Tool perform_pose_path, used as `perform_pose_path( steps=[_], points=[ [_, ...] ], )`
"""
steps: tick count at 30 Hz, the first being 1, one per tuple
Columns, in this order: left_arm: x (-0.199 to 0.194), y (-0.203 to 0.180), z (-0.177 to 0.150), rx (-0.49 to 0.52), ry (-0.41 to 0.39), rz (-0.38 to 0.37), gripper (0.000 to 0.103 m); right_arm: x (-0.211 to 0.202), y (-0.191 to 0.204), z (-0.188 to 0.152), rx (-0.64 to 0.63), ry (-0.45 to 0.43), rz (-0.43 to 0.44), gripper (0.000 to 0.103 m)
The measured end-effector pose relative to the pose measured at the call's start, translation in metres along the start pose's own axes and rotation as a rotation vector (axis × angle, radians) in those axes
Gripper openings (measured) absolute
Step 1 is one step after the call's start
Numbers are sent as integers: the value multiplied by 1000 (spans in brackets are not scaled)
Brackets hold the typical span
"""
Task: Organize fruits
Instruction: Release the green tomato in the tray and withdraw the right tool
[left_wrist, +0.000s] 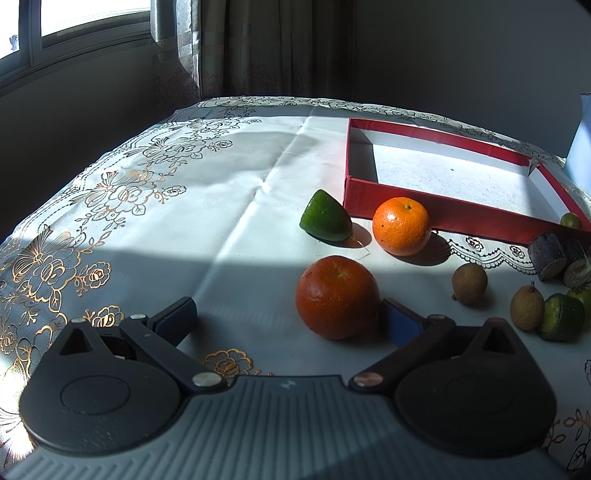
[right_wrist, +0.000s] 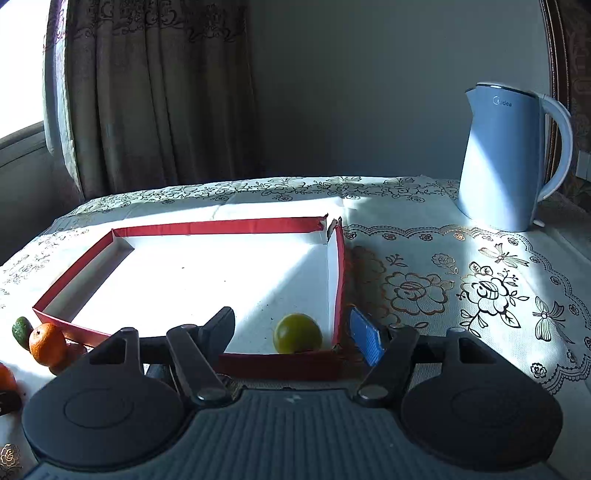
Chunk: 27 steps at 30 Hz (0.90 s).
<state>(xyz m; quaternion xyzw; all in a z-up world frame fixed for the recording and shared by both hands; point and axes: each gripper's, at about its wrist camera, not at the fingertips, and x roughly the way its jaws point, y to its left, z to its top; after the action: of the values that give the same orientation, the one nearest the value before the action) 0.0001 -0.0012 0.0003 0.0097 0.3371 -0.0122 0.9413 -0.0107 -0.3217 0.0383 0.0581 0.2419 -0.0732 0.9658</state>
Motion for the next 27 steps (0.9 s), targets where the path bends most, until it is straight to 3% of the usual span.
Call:
perform_pose_path(
  steps=[6, 9, 14, 17, 23, 27],
  points=[
    [-5, 2, -1, -24, -25, 1, 103, -33, -31, -36, 88, -9, -55, 92],
    [-16, 3, -4, -37, -96, -4, 103, -36, -44, -50, 139, -15, -59, 92],
    [-46, -8, -11, 13, -281, -27, 103, -33, -55, -51, 206, -2, -26, 92],
    [-54, -25, -5, 57, -281, -77, 103, -32, -56, -52, 212, -4, -16, 92],
    [-50, -62, 4, 157, -272, -103, 103, -35, -61, -54, 246, -16, 8, 92],
    [-44, -76, 5, 209, -258, -153, 89, -34, -63, -55, 258, -12, 21, 92]
  ],
)
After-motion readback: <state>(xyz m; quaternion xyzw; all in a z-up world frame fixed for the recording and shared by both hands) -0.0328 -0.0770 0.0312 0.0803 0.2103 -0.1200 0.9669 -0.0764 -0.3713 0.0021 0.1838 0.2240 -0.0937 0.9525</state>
